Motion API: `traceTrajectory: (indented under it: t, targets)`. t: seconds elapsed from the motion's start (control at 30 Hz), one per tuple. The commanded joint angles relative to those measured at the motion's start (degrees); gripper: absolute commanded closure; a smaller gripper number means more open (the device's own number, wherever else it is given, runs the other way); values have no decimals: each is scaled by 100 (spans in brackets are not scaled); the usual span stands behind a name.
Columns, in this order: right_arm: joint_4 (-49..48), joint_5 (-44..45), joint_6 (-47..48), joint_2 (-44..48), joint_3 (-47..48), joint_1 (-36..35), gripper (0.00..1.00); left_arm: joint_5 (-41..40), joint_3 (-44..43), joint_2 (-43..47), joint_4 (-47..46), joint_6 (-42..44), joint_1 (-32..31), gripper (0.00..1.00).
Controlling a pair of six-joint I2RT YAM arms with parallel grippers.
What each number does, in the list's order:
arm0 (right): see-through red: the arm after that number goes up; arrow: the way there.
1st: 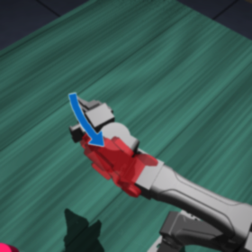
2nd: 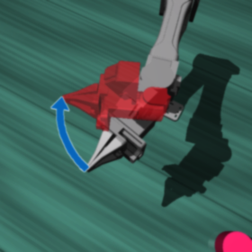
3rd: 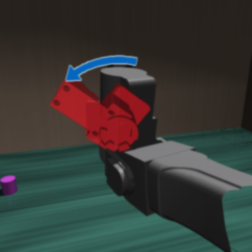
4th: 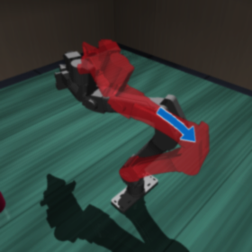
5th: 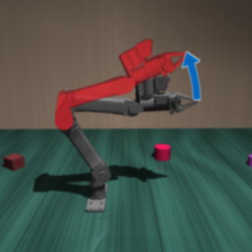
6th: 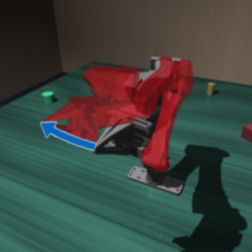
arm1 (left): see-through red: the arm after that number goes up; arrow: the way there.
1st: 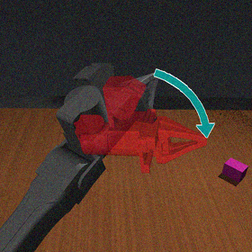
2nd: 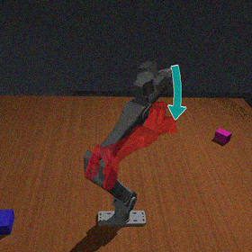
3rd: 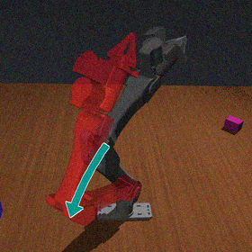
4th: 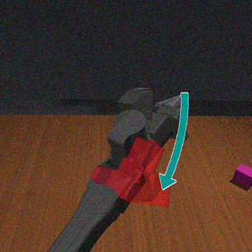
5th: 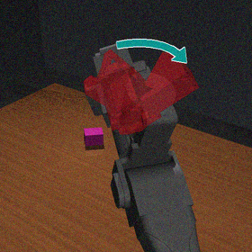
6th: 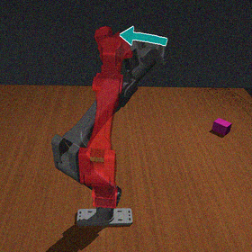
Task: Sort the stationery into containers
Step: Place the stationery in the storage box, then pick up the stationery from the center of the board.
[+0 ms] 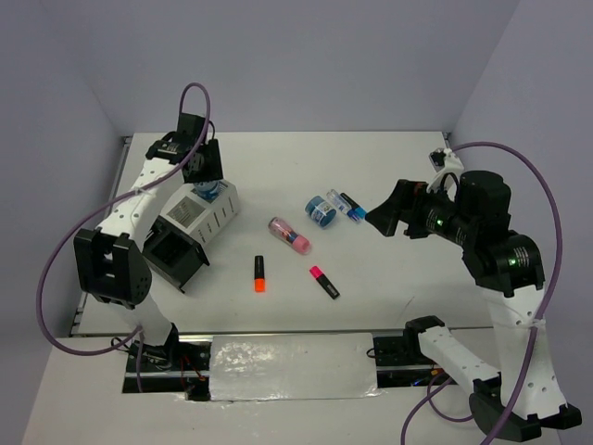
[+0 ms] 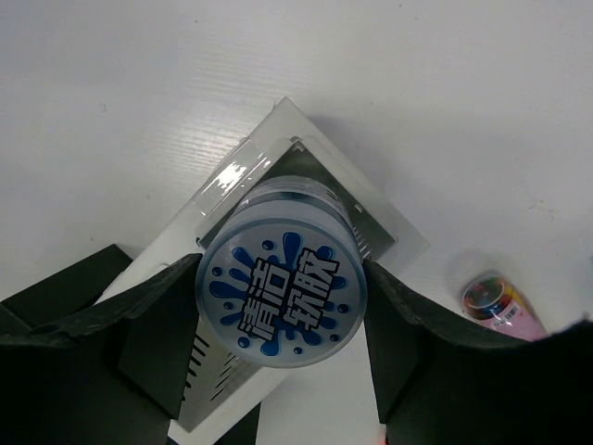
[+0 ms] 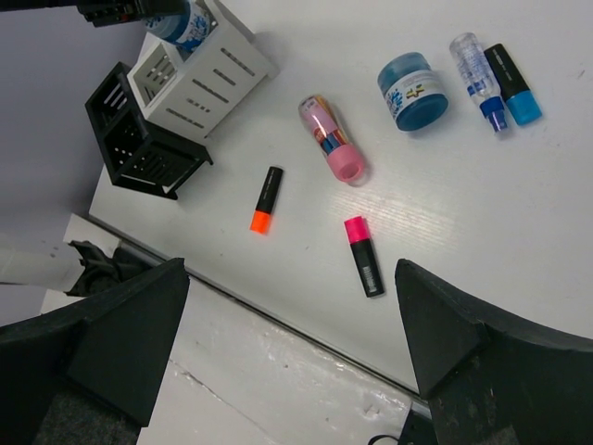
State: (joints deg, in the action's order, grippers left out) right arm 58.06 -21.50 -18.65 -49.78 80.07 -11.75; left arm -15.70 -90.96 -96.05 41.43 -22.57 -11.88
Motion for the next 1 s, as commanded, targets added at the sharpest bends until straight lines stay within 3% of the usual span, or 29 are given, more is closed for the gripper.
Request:
traceTrajectory:
  t: [0.0,0.13,0.37,0.43,0.47,0.5,0.57,0.77,0.97]
  targets:
    - [-313,-74,-15,-32,-53,-47,0,111,69,-98,-381,77,28,93]
    - [-453,-39,11,-32,-342,-47,0,182,140,-221,-451,42,37,86]
    - [-927,58,99,-5,-1308,-47,0,173,201,-283,-469,7,36,54]
    - [-1120,58,108,-32,-1607,-56,0,182,166,-300,-408,24,28,43]
    - [-1183,58,108,-67,-1696,-56,0,147,131,-309,-364,7,28,25]
    - [-1244,40,108,-93,-1775,-47,0,138,87,-309,-294,7,36,20]
    - [-1385,-12,125,-207,-1986,-47,0,112,8,-300,-223,7,36,1]
    - [-2017,-66,318,-611,-2320,-187,0,138,-220,-169,-22,24,28,1]
    - [-2668,664,801,-1560,-2189,-714,0,515,-616,156,234,42,28,1]
